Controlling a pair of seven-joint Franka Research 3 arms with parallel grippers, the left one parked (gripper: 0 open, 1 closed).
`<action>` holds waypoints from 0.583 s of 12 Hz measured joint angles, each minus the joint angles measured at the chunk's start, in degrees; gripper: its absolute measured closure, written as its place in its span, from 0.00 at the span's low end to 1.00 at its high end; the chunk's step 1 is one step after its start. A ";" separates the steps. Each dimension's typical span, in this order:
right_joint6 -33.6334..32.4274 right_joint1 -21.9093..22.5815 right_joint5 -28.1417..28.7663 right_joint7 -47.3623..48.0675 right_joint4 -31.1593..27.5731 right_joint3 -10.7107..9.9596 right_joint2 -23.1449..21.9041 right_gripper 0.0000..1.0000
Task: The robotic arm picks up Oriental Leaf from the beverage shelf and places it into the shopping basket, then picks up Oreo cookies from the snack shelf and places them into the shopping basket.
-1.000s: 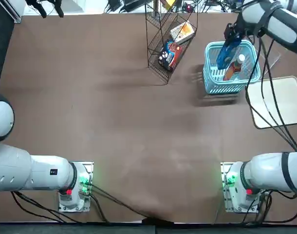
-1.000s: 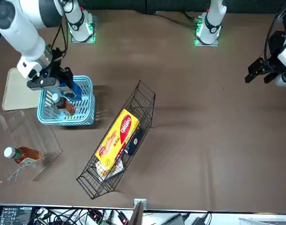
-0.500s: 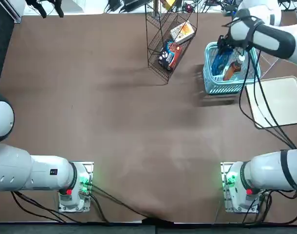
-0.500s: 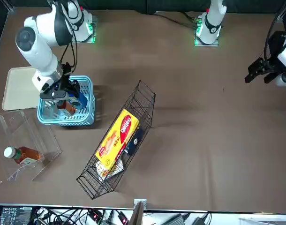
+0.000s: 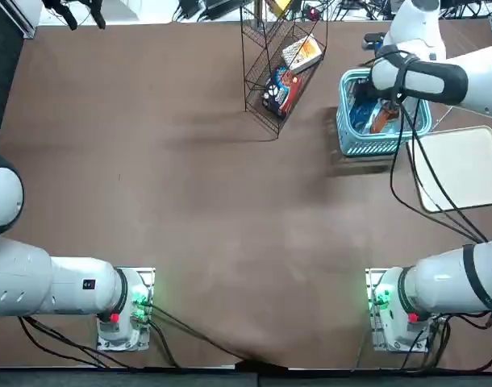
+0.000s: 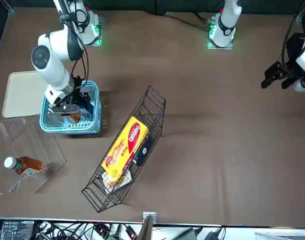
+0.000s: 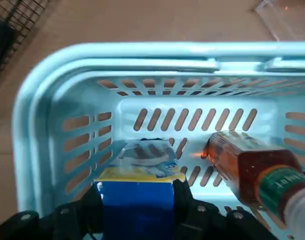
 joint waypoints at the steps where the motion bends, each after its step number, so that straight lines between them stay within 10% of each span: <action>1: 0.54 0.00 -0.40 0.57 -0.13 0.00 0.77 0.42; 4: 0.86 0.00 -0.94 1.74 -0.13 0.00 1.93 0.41; 7: 0.86 -0.10 -0.97 2.49 -0.07 -0.11 2.19 0.14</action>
